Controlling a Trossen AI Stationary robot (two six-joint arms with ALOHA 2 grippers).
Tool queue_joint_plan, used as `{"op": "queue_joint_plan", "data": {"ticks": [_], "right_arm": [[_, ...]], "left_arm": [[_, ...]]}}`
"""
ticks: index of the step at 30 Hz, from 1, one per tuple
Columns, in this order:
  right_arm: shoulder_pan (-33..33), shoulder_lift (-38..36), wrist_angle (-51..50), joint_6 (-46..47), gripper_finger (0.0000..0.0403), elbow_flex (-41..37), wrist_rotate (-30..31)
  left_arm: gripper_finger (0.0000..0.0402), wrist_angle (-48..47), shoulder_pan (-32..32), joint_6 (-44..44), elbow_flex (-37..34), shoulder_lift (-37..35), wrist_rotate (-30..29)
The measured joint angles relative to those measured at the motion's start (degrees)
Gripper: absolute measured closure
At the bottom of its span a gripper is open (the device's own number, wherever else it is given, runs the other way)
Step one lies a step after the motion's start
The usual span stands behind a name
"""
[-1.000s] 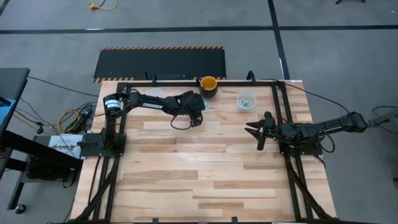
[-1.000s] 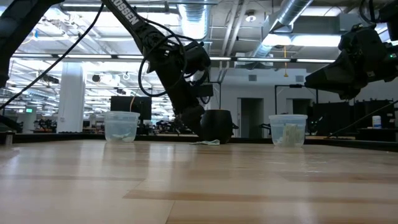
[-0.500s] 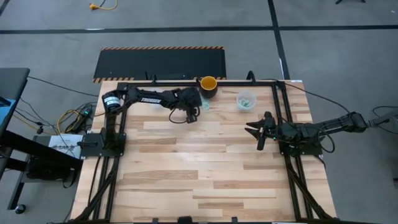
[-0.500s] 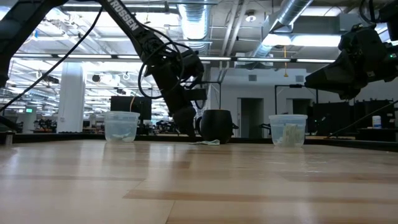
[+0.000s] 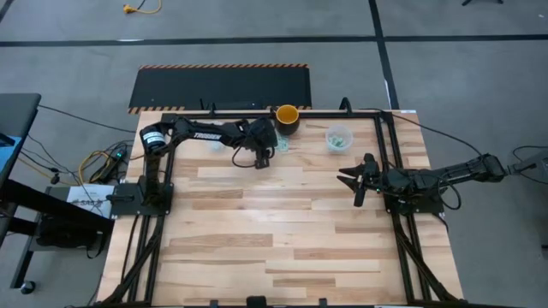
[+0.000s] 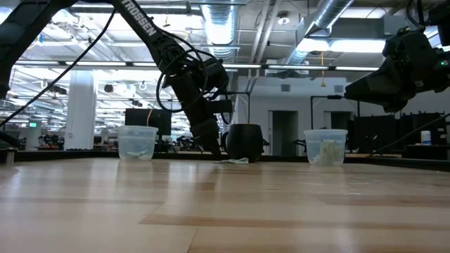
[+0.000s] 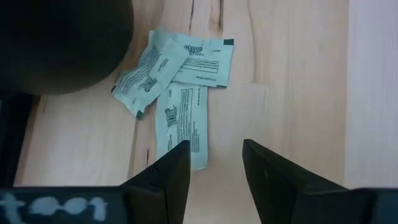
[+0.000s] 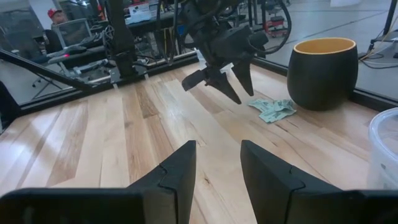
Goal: Pick and place Stevia / Truvia into bins
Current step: Put the stevia packet into the left transparent container
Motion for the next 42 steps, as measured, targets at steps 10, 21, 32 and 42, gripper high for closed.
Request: {"op": "queue_joint_plan", "data": {"ticks": [10, 21, 32, 42], "right_arm": [[0.0, 0.0, 0.0, 0.0, 0.0282, 0.0, 0.0], [0.0, 0.0, 0.0, 0.0, 0.0282, 0.0, 0.0], [0.0, 0.0, 0.0, 0.0, 0.0282, 0.0, 0.0], [0.0, 0.0, 0.0, 0.0, 0.0282, 0.0, 0.0]], "left_arm": [[0.0264, -0.4, 1.7, 1.4, 0.0, 0.0, 0.6], [0.0264, -0.4, 2.0, 3.7, 0.0, 0.0, 3.0], [0.0264, -12.1, 1.3, -2.0, 0.4, -3.5, 3.8], [0.0264, -6.5, -13.9, -25.9, -7.6, -21.6, 11.3]]}}
